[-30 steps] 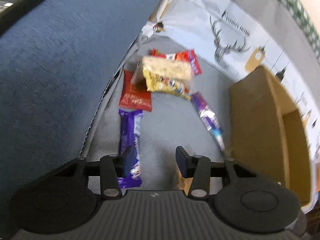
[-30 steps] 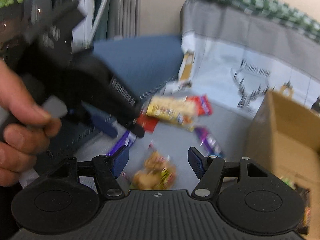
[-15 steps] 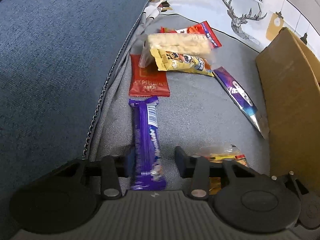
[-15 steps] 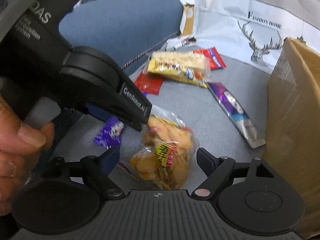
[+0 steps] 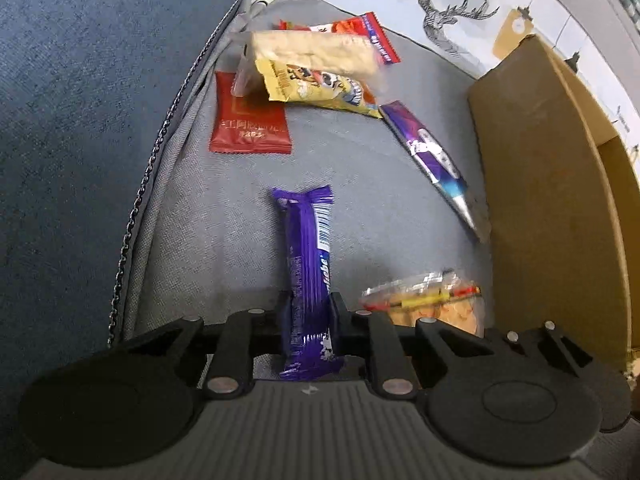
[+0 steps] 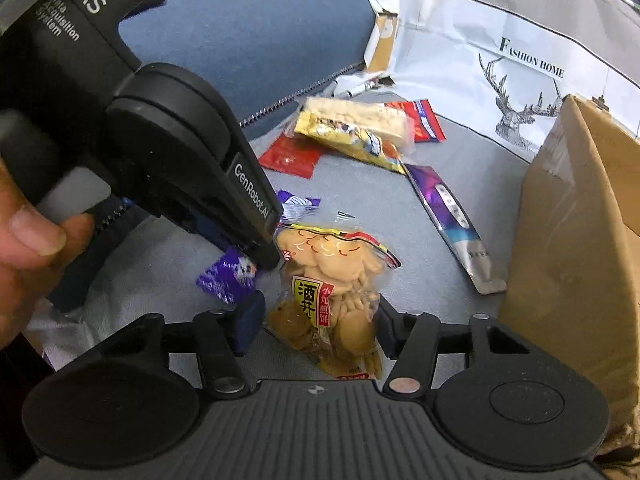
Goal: Organize snacks
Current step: 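Grasp the purple candy bar with the left tool while the right tool reaches the cookie bag, then grasp the clear yellow-labeled cookie bag with the right tool while the left tool lifts the candy bar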
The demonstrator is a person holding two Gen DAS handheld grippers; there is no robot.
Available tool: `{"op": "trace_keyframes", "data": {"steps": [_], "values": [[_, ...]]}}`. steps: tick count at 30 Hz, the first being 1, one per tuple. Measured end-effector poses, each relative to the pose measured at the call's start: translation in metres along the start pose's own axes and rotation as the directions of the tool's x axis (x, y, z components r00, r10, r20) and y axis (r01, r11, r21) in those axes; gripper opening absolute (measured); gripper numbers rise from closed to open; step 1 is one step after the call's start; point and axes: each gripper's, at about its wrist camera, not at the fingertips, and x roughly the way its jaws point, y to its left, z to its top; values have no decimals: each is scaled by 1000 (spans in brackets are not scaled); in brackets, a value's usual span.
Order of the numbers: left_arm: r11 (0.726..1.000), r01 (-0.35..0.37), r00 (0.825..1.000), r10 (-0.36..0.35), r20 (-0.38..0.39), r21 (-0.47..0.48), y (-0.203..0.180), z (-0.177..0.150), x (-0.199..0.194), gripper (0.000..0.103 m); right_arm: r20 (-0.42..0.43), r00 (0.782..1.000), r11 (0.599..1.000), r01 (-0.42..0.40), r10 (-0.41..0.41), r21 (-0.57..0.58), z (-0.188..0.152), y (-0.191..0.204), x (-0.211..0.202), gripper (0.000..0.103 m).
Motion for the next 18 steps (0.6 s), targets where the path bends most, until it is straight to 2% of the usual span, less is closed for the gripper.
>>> {"op": "trace_keyframes", "data": {"steps": [3,10,18], "values": [[1000,-13,1000,13,8,-5,-2,3,1,23,-30,1000,1000,-9,9,0,-3,-2,5,61],[999,-28,999,28,15,26,-6,4,5,28,-30,1000,999,-7,8,41,2,-8,7,62],[994,-61,998,58,40,87,-14,0,5,26,-28,1000,999,1,0,40,1,-7,8,62]]}}
